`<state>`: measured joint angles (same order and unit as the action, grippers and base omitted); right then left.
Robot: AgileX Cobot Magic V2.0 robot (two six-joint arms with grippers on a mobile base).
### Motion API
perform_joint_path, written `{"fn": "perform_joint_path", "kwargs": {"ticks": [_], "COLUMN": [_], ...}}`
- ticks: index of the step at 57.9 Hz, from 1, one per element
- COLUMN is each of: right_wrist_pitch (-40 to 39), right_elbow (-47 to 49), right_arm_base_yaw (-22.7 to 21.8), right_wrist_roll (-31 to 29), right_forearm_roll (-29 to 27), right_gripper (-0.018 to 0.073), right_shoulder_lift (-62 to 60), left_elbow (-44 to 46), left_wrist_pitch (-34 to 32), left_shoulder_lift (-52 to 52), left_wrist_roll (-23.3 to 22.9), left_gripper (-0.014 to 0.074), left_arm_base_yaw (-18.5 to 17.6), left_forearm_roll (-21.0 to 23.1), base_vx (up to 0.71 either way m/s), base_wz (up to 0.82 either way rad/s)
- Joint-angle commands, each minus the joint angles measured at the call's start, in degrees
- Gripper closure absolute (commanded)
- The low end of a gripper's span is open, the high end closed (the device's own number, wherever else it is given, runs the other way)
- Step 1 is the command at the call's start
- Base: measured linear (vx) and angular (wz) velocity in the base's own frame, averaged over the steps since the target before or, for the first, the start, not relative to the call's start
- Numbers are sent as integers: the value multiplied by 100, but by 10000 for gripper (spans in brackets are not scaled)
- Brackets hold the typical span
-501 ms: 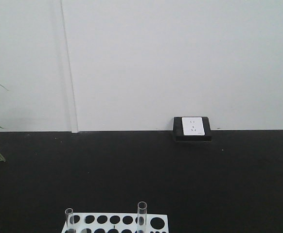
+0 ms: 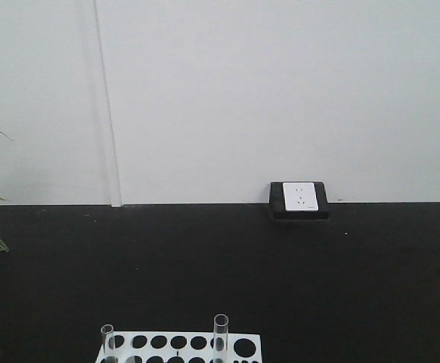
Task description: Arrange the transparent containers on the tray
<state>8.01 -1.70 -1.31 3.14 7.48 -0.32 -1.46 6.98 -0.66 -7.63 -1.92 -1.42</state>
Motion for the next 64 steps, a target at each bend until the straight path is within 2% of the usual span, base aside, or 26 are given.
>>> {"fn": "perform_joint_path", "kwargs": {"ticks": [1, 30, 48, 64], "right_wrist_pitch": [-457, -511, -1505, -2389], "right_elbow": [-54, -54, -54, -6], "right_arm_base_yaw": [8, 8, 24, 24], "right_wrist_roll": [-25, -14, 156, 156], "right_forearm_roll": [27, 27, -250, -250], "right_gripper": [571, 571, 571, 571], "right_shoulder_lift": [98, 98, 98, 98], "left_elbow": [-185, -185, -174, -174], "left_wrist_pitch": [-485, -485, -608, -1278], "left_shoulder_lift": [-78, -78, -78, -78], "left_wrist_roll": [-10, -10, -10, -22], "left_gripper": [603, 603, 603, 603], "left_arm_base_yaw": [22, 22, 22, 22], "left_forearm_roll": [44, 44, 44, 44], "base_vx": [0, 0, 0, 0], "base_wz": [0, 0, 0, 0]}}
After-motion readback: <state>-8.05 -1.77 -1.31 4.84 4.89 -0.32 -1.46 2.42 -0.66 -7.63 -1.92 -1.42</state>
